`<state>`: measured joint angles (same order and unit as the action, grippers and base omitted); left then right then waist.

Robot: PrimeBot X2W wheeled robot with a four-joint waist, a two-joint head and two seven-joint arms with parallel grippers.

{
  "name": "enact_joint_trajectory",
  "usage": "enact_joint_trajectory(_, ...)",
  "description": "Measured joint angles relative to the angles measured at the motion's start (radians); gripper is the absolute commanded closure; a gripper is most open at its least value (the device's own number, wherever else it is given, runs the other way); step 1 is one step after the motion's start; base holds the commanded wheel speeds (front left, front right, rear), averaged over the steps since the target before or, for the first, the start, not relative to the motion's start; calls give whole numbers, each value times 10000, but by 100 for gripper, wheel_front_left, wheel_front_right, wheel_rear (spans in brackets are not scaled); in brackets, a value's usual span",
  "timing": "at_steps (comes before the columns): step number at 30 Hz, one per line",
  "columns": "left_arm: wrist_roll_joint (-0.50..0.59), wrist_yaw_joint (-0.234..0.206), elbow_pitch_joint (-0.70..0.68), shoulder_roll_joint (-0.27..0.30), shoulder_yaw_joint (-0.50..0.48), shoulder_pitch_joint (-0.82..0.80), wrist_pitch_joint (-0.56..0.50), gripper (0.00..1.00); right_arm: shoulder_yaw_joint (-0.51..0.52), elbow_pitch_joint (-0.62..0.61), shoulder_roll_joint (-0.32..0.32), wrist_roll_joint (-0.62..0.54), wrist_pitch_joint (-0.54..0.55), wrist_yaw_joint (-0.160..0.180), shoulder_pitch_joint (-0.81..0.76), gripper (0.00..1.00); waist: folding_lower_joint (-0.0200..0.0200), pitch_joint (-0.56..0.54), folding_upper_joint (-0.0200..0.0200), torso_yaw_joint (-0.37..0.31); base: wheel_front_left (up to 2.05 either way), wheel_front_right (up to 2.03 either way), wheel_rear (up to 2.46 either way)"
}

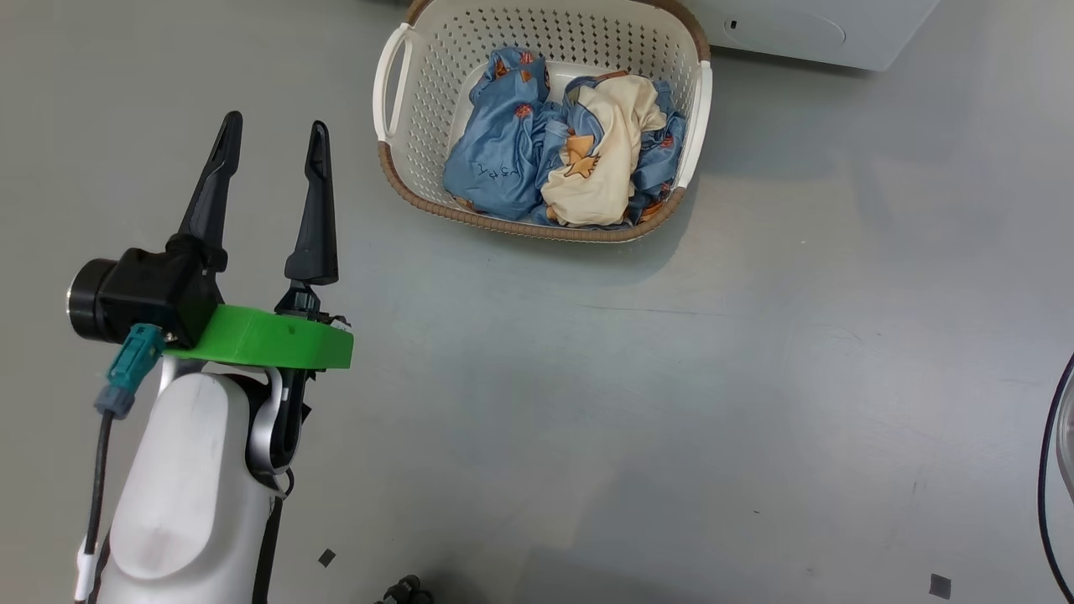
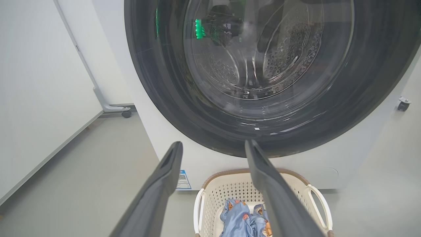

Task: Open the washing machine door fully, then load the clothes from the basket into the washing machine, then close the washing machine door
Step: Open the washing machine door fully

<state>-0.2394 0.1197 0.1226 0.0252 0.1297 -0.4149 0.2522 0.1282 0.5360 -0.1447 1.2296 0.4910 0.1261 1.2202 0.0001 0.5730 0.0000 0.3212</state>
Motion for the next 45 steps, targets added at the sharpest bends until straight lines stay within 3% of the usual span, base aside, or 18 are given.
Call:
enact_joint_trajectory(24, -132, 42, 61, -46, 100, -189, 0, 0, -23, 731, 63, -364, 109, 0, 855, 100, -1, 314, 0, 447, 0, 0, 0)
enact_joint_trajectory(45, -368, 44, -347, -56, 174, -434, 13, 0, -67, 1177, -309, 21, 2314, 0, 1104, 100, -1, 306, 0, 464, 0, 0, 0)
